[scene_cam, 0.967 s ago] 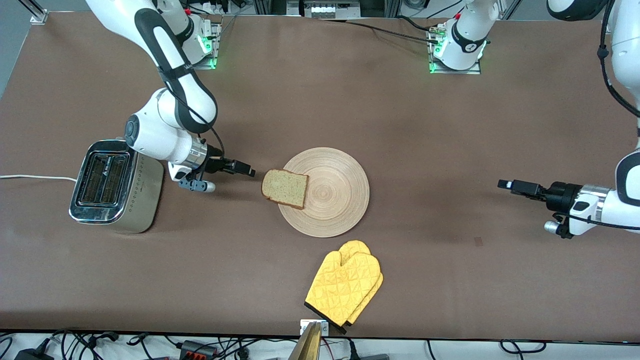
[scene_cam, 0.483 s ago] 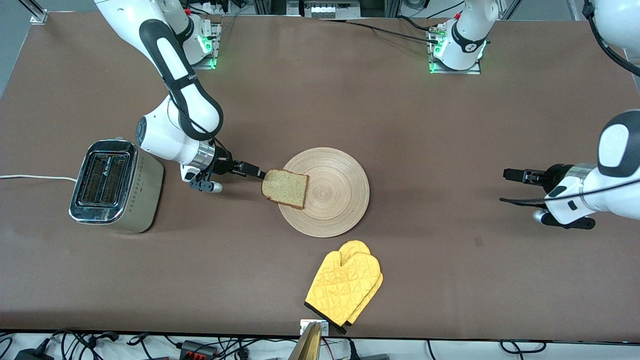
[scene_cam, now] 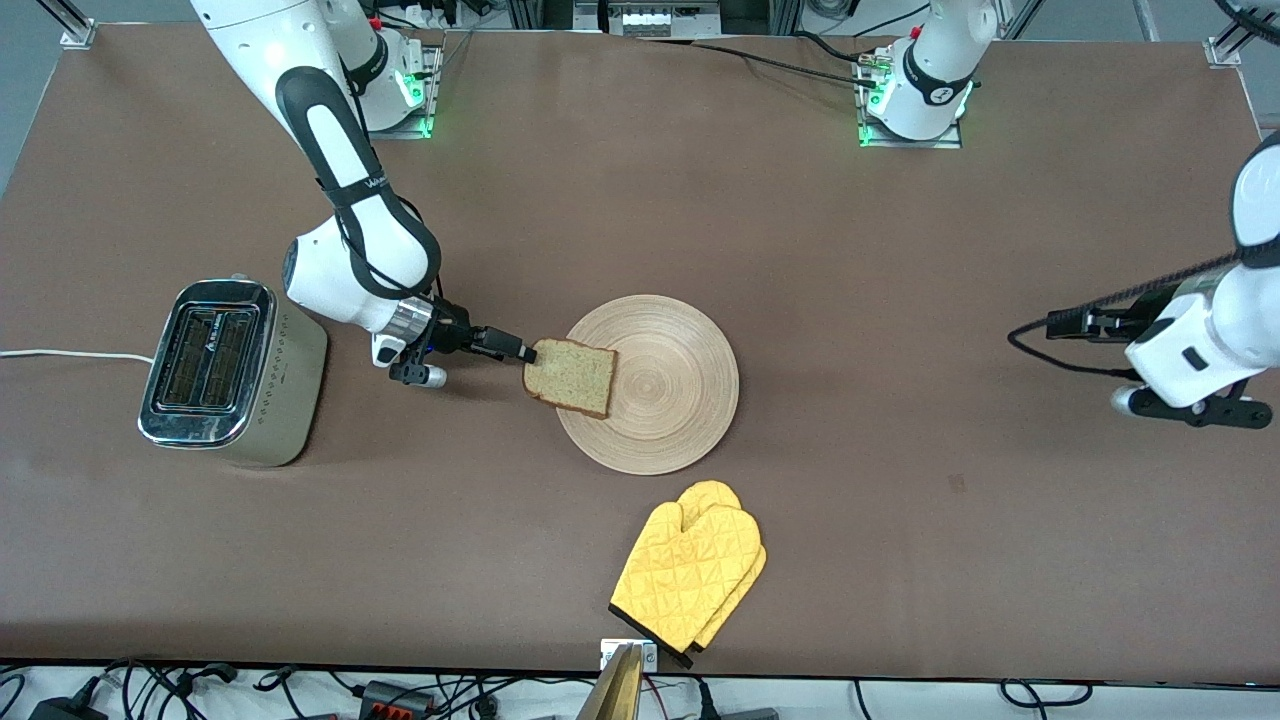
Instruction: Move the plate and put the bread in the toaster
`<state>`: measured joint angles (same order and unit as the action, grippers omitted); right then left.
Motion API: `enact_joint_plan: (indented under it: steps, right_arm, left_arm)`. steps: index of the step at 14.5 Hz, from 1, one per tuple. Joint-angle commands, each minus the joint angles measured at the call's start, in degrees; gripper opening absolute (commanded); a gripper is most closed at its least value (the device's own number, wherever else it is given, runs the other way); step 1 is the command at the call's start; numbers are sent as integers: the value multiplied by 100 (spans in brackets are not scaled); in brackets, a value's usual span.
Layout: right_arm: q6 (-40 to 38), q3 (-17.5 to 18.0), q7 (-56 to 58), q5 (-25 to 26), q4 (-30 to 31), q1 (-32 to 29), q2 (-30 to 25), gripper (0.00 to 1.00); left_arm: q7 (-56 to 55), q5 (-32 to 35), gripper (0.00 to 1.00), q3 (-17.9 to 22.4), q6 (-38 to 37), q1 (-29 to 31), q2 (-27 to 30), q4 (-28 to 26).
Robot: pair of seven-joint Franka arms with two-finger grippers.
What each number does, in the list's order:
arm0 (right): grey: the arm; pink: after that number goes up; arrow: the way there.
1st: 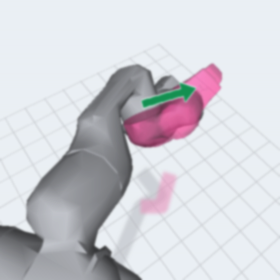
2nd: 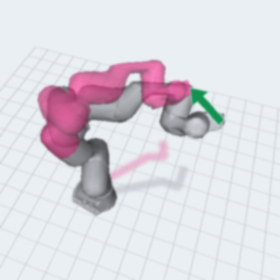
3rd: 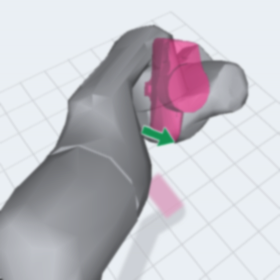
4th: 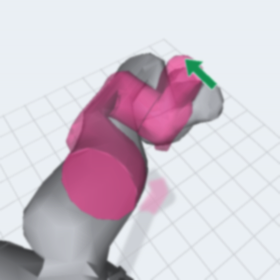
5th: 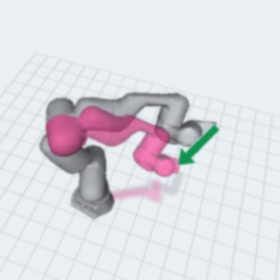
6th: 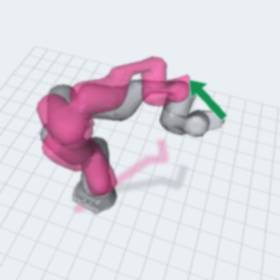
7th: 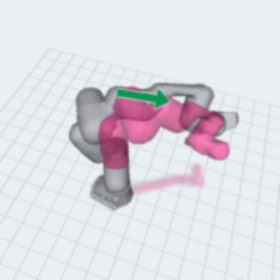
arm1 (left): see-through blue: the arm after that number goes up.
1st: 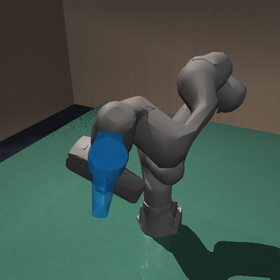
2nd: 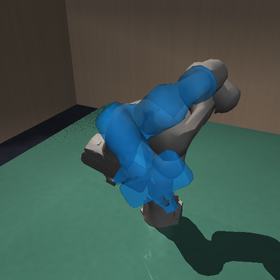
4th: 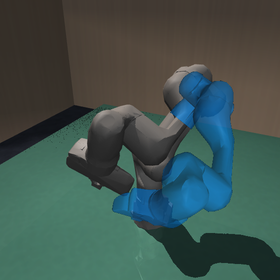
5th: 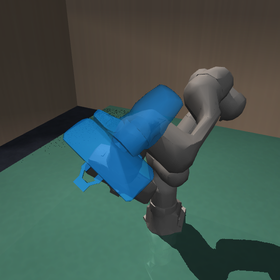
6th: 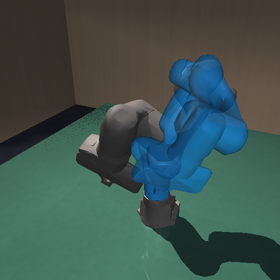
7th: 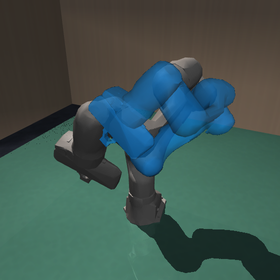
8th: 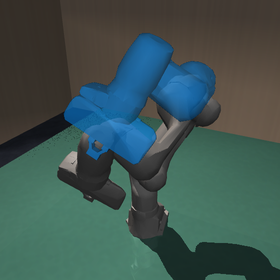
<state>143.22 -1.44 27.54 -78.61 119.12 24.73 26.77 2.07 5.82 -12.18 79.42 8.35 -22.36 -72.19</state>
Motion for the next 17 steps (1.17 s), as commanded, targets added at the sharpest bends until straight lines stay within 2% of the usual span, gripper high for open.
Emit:
enact_joint_plan:
  steps: [1,3,4,5,6,7,10,13,14,15,16,17]
  right_arm:
    - [240,-5,208,-322,-143,172,82,100]
    - [381,-5,208,-322,-275,252,205,100]
    - [416,-5,208,-322,-336,278,276,100]
    - [426,-5,208,-322,-398,287,337,100]
    - [426,-5,208,-322,-442,287,381,100]
    - [426,-5,208,-322,-442,287,382,100]
    - [434,-5,208,-322,-442,296,382,99]
    - [548,-5,208,-322,-451,331,382,68]
    - [566,-5,208,-322,-451,366,382,59]
    - [618,-5,199,-322,-451,384,373,51]
    - [706,-5,199,-322,-477,401,382,46]
    - [768,-5,173,-331,-486,436,382,44]
  left_arm:
    - [-14,86,100,-13,511,-52,933,-1066]
    - [74,-10,100,153,1212,-228,1566,-2005]
    - [109,-237,100,407,1599,-324,1847,-2366]
    - [66,-422,100,740,1934,-621,2076,-2744]
    - [66,-598,100,1265,2198,-990,2304,-3044]
    - [66,-713,100,1497,2288,-1106,2454,-3142]
    - [-276,-714,100,1499,2332,-1108,2780,-3327]
    - [-268,-679,100,1490,2517,-1134,2851,-3302]
    - [-321,-653,100,1342,2447,-1143,2860,-3249]
    - [-312,-661,100,1158,2247,-1099,2843,-3136]
    - [-243,-652,100,1156,1827,-1073,2773,-2821]
    - [-259,-652,100,1095,1553,-1098,2624,-2548]
